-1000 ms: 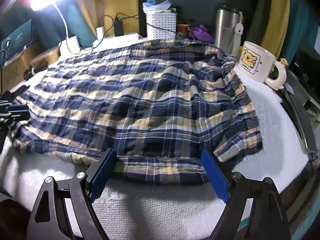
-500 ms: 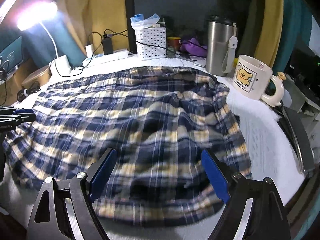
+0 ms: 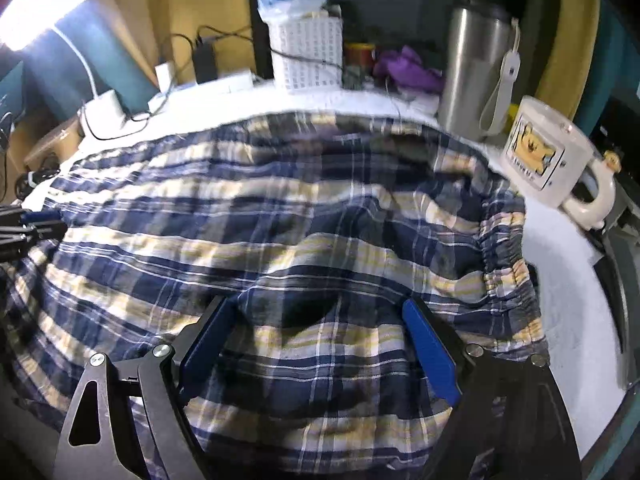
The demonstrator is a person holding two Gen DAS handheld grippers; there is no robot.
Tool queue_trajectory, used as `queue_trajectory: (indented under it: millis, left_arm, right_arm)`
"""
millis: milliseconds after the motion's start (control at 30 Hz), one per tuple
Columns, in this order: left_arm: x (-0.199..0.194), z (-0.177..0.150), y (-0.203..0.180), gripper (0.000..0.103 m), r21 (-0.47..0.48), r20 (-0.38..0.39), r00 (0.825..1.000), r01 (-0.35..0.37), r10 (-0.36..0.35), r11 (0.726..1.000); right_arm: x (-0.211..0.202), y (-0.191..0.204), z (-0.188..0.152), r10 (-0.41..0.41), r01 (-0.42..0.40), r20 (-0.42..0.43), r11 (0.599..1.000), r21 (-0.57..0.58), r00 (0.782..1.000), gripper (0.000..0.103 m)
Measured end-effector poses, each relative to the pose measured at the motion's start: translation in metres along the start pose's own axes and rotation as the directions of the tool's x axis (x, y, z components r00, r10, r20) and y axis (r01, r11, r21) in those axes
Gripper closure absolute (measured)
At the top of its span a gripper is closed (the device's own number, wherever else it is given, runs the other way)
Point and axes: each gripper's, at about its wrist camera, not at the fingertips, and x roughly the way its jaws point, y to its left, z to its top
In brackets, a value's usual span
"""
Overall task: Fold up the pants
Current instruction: 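Smooth the folded plaid pants flat with both grippers open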
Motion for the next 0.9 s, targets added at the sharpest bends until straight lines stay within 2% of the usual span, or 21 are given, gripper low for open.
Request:
queue_trajectory:
  millis: [333,467,567,900]
  left_arm:
    - [0.017,0.028,0.023,0.054,-0.021,0.020,1.000,-0.023,0.023,1.000]
    - [0.019,0.032,0.035,0.054,-0.067,0.021,0.999,-0.028,0.030,0.997]
    - [0.012,0.030,0.041,0.054,-0.098,0.028,0.998,-0.059,0.062,0.993]
    - [-0.027,0.005,0.037,0.054,-0.119,0.071,0.996,-0.037,0.045,0.992]
  right_arm:
    - [0.004,0.001,0.003,-0.004,0.004,0.003,1.000,-0.005,1.000,0.015]
    - [0.003,0.000,0.002,-0.003,0.003,0.004,1.000,-0.002,1.000,0.015]
    - [0.004,0.001,0.003,-0.004,0.004,0.004,1.000,0.001,1.000,0.015]
    - [-0.015,-0.003,-0.008,-0.017,0.016,0.027,0.999,0.041,0.999,0.015]
